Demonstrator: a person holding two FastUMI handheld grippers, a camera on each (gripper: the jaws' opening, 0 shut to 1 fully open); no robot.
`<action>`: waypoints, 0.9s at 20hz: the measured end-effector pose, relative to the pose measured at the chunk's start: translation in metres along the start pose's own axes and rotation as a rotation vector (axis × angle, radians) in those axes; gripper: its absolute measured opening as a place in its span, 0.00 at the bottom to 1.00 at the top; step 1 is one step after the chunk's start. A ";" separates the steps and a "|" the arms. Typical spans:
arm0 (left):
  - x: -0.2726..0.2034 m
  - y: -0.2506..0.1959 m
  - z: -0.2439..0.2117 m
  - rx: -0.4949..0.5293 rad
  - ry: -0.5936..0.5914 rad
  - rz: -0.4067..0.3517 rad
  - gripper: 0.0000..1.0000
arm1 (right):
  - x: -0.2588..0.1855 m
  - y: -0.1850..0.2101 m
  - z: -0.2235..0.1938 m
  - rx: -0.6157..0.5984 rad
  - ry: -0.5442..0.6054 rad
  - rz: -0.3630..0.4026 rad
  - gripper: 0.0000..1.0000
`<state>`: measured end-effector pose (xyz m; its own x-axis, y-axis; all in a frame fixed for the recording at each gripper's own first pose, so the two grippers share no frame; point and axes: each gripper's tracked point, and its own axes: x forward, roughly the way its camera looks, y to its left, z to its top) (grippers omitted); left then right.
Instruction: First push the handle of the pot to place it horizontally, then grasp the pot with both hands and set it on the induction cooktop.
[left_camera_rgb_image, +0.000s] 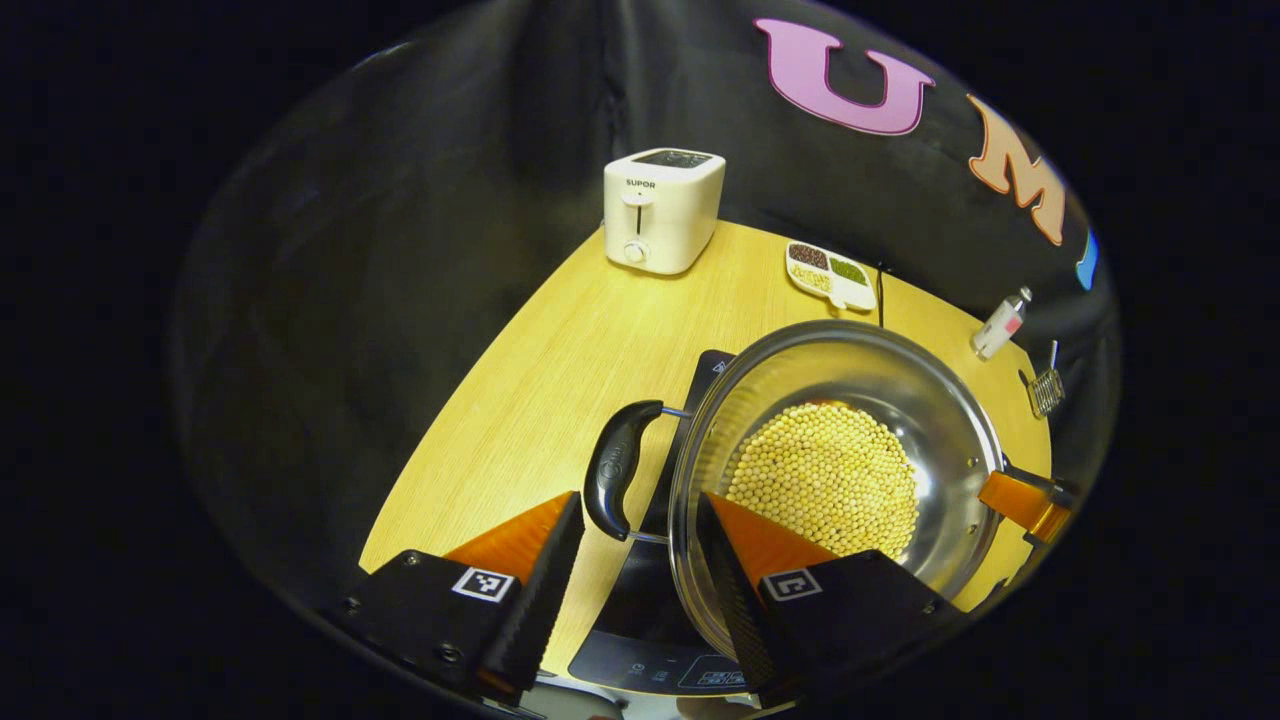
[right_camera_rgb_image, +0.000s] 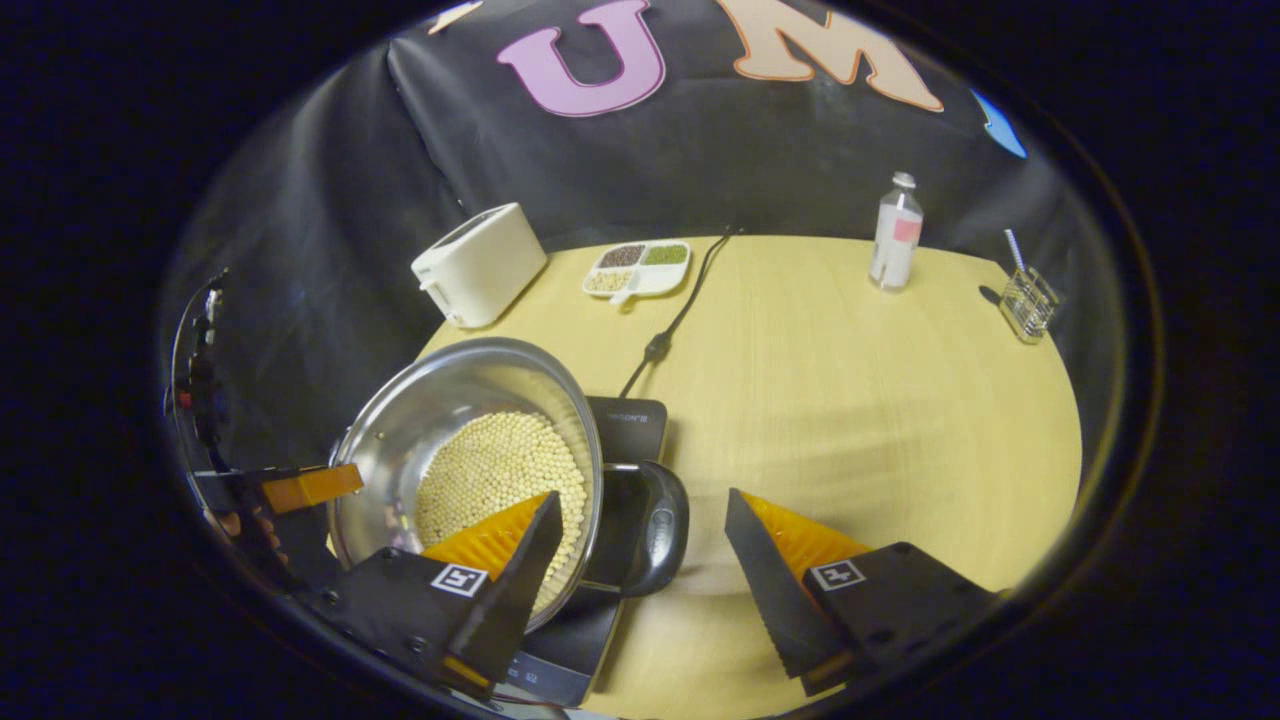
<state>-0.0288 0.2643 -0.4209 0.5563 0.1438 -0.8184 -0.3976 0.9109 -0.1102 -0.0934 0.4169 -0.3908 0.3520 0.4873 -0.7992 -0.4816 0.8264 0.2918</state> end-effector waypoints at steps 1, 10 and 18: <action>-0.004 -0.001 -0.001 -0.004 -0.007 0.001 0.75 | -0.004 0.000 0.001 -0.004 -0.009 0.002 0.95; -0.061 -0.036 0.034 -0.021 -0.218 -0.032 0.75 | -0.060 -0.028 0.048 -0.081 -0.240 -0.017 1.00; -0.167 -0.108 0.094 0.023 -0.497 -0.064 0.74 | -0.193 -0.087 0.146 -0.178 -0.623 -0.165 0.94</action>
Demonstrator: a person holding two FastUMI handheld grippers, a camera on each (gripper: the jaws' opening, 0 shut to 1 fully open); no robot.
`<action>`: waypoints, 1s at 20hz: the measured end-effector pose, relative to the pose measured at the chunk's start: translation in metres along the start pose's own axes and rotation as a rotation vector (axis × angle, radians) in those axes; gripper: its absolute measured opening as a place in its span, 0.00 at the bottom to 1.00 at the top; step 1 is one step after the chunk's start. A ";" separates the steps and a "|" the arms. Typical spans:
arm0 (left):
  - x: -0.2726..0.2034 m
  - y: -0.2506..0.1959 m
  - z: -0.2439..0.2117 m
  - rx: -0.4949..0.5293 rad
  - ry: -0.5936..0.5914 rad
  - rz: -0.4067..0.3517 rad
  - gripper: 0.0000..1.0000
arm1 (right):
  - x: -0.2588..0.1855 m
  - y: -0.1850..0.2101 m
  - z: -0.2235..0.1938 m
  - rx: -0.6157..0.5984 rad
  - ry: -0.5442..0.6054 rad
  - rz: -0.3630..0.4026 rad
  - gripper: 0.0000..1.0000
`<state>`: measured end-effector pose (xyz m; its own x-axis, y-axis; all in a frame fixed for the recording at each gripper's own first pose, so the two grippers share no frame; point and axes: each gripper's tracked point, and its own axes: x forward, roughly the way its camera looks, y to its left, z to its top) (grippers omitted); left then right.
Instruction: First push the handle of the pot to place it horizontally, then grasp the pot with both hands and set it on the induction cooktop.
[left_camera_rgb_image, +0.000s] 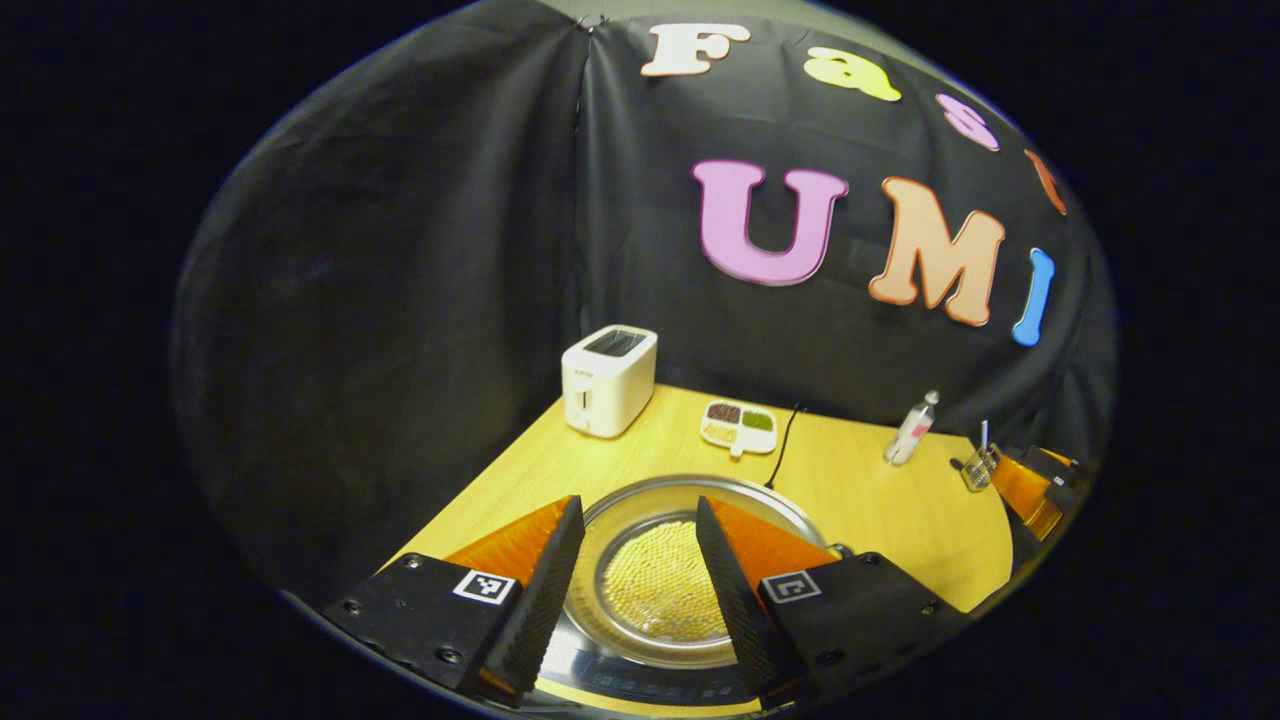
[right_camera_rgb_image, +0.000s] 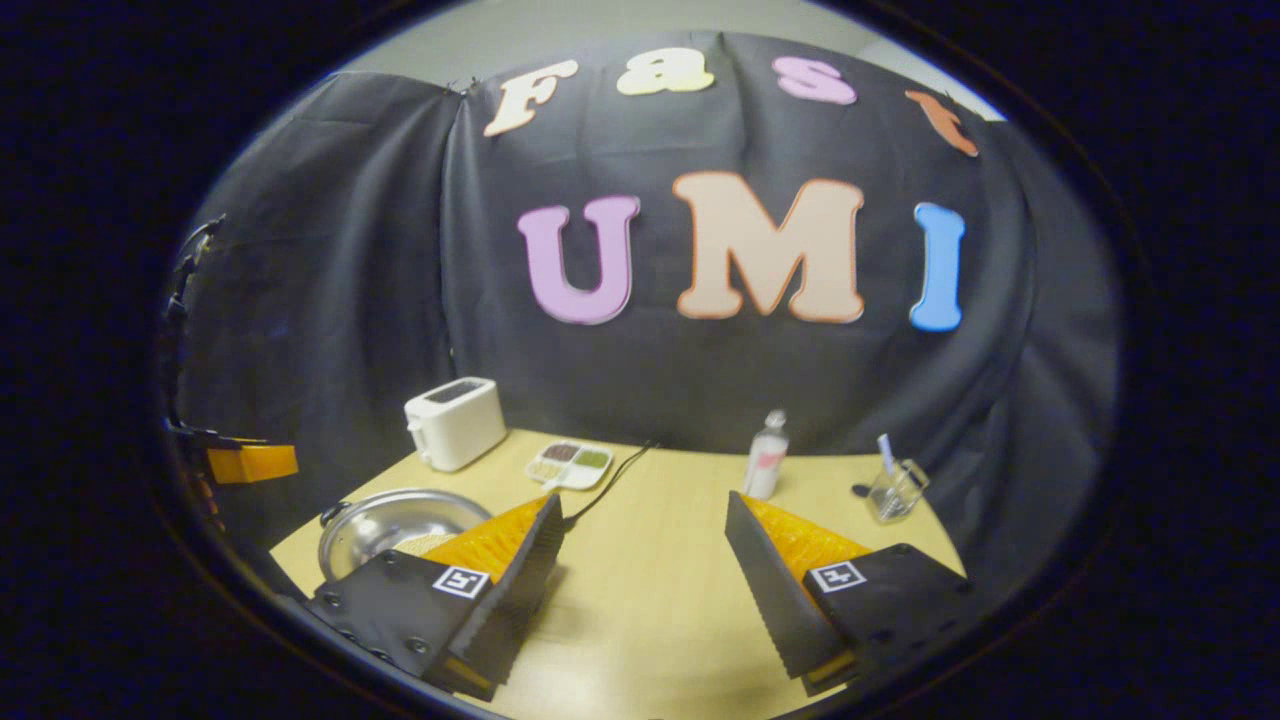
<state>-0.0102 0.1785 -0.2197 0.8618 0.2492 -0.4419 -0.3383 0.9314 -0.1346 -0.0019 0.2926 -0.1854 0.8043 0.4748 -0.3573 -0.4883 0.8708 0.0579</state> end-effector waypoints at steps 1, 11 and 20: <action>-0.011 -0.012 0.013 0.010 -0.032 -0.009 0.75 | -0.008 -0.013 0.017 -0.011 -0.041 -0.019 1.00; -0.093 -0.153 0.129 0.081 -0.357 -0.126 0.74 | -0.096 -0.105 0.143 -0.011 -0.334 -0.121 0.97; -0.121 -0.214 0.144 0.069 -0.430 -0.170 0.98 | -0.136 -0.154 0.184 0.005 -0.420 -0.175 1.00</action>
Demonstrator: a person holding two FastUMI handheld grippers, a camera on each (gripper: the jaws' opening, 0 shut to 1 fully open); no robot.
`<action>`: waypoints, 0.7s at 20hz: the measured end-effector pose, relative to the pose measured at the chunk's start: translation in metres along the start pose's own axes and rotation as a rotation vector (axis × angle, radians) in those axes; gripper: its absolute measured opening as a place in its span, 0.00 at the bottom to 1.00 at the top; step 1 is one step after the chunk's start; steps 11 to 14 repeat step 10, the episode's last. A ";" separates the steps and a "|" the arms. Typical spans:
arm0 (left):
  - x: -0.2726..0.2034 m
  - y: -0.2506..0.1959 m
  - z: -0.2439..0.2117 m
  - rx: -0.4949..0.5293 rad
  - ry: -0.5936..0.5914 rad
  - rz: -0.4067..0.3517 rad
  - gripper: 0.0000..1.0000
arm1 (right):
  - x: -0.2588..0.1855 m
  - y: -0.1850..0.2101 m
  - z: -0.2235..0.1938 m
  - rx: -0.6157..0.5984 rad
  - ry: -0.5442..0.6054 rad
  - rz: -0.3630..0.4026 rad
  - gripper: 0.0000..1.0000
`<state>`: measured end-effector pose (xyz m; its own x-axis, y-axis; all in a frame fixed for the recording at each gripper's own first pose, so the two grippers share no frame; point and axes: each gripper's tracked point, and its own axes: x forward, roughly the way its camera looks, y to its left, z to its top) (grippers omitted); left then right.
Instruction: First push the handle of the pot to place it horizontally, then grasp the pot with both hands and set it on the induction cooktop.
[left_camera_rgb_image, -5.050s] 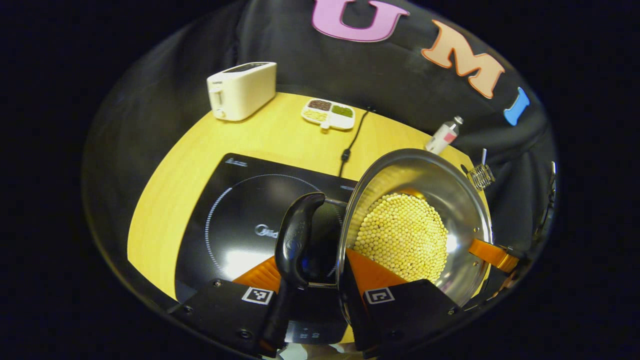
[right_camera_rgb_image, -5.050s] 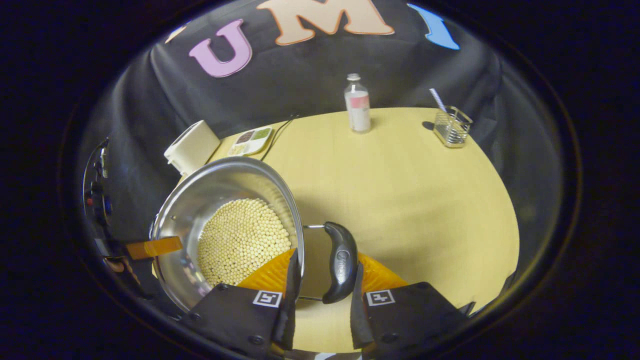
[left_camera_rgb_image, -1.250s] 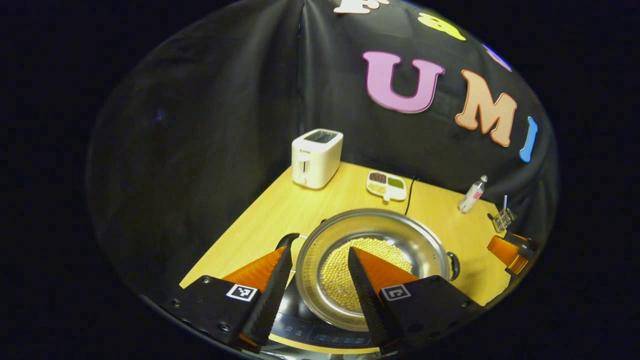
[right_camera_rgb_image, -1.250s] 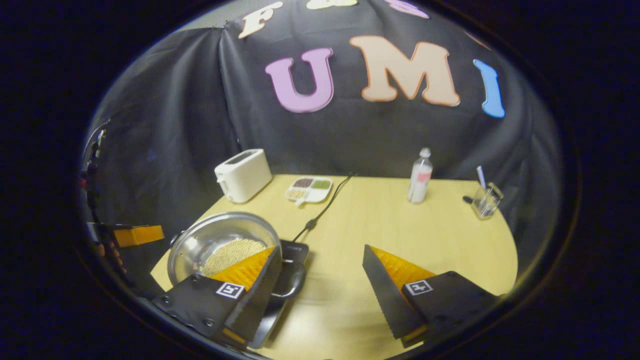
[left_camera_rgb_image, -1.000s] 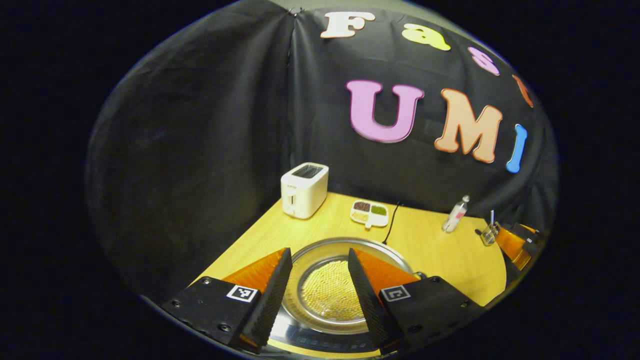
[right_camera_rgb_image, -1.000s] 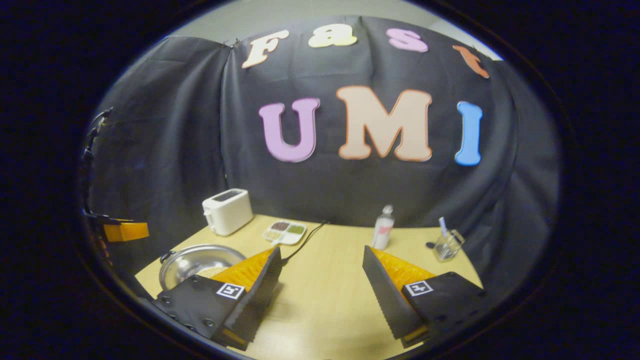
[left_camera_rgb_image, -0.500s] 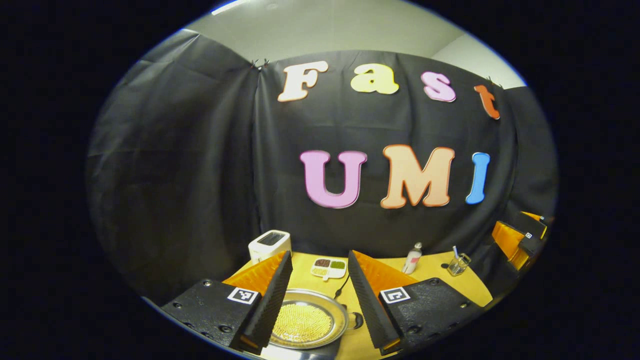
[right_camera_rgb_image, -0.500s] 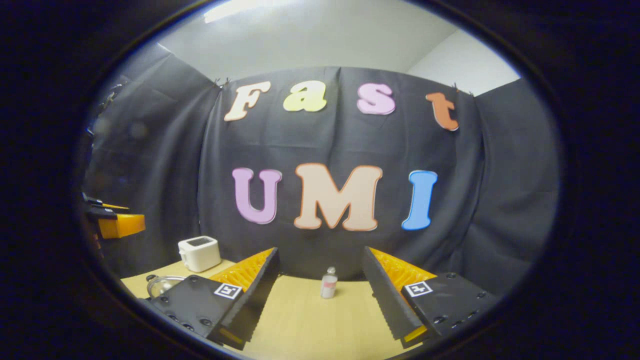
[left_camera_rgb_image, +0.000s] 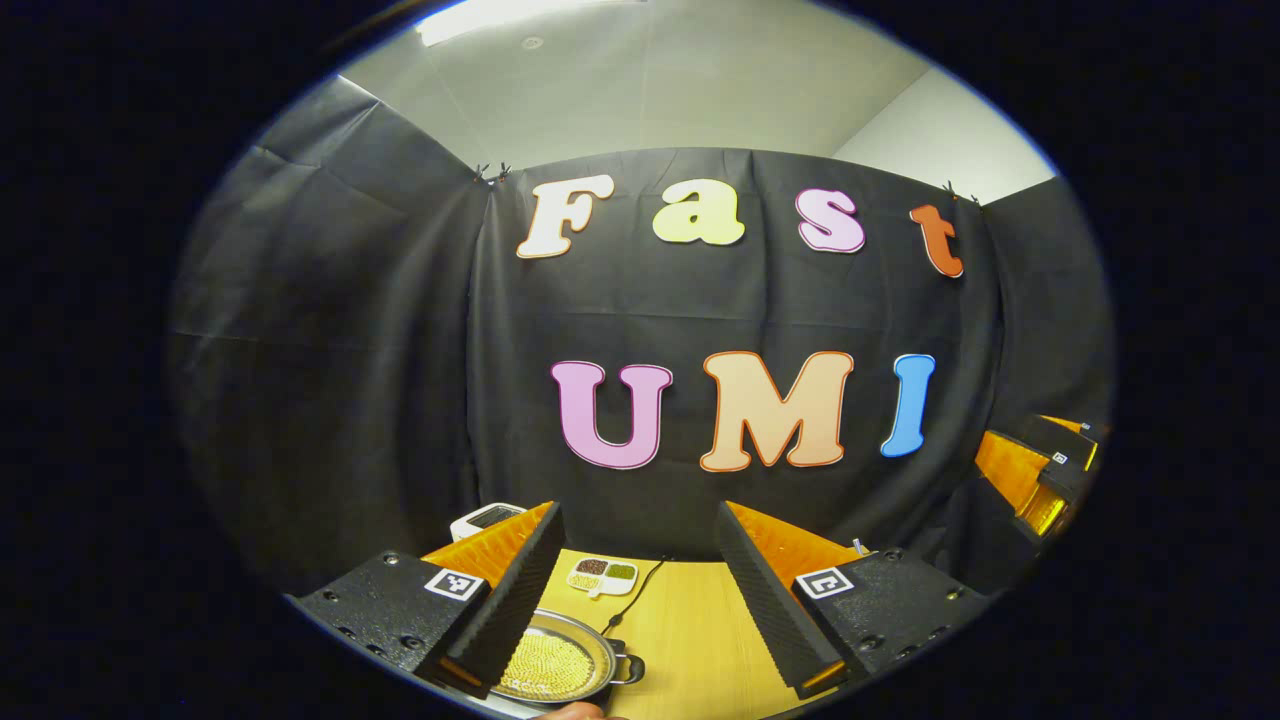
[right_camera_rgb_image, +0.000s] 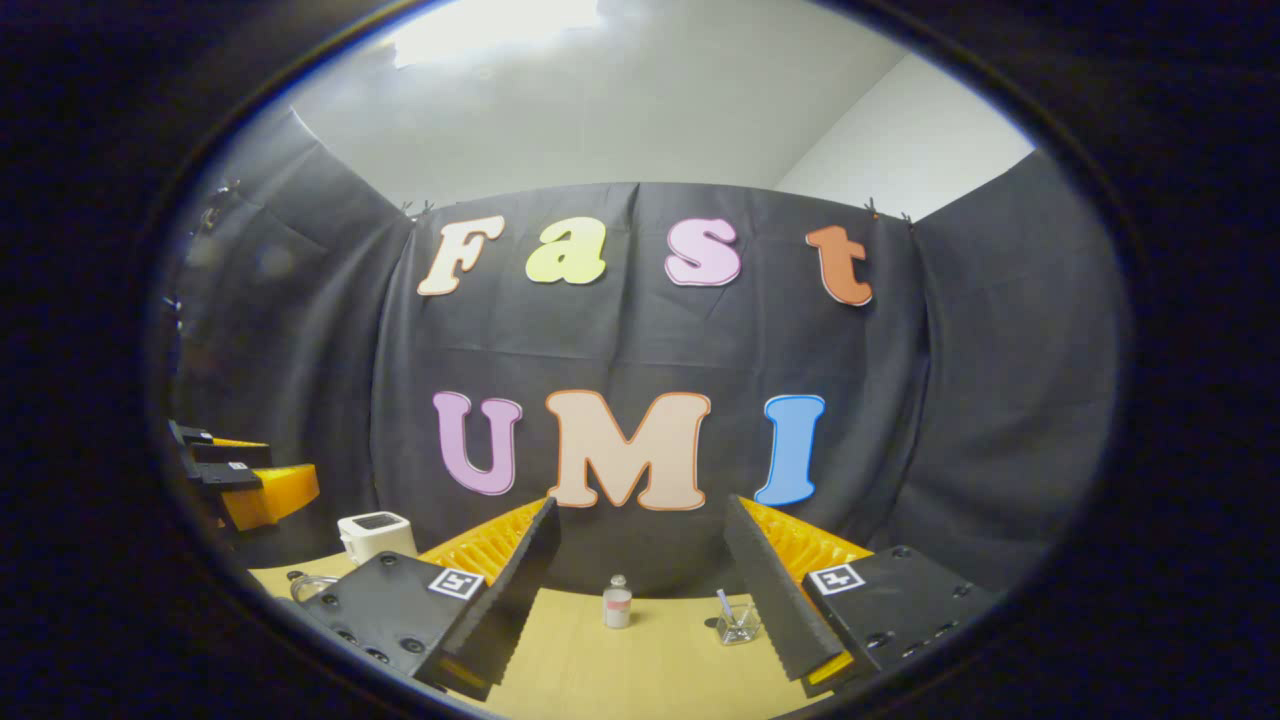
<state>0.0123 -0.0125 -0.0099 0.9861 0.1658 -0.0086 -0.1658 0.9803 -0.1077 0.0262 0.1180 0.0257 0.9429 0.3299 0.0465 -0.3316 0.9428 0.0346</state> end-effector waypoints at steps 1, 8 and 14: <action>0.000 -0.003 0.003 0.002 -0.009 -0.002 0.96 | 0.003 -0.004 0.007 0.009 -0.007 -0.002 0.96; -0.005 -0.013 0.022 0.026 -0.070 0.052 0.96 | 0.009 -0.014 0.000 0.057 -0.014 0.031 0.97; -0.004 -0.021 0.023 0.038 -0.079 0.062 0.96 | 0.013 -0.020 -0.003 0.055 -0.012 0.035 0.97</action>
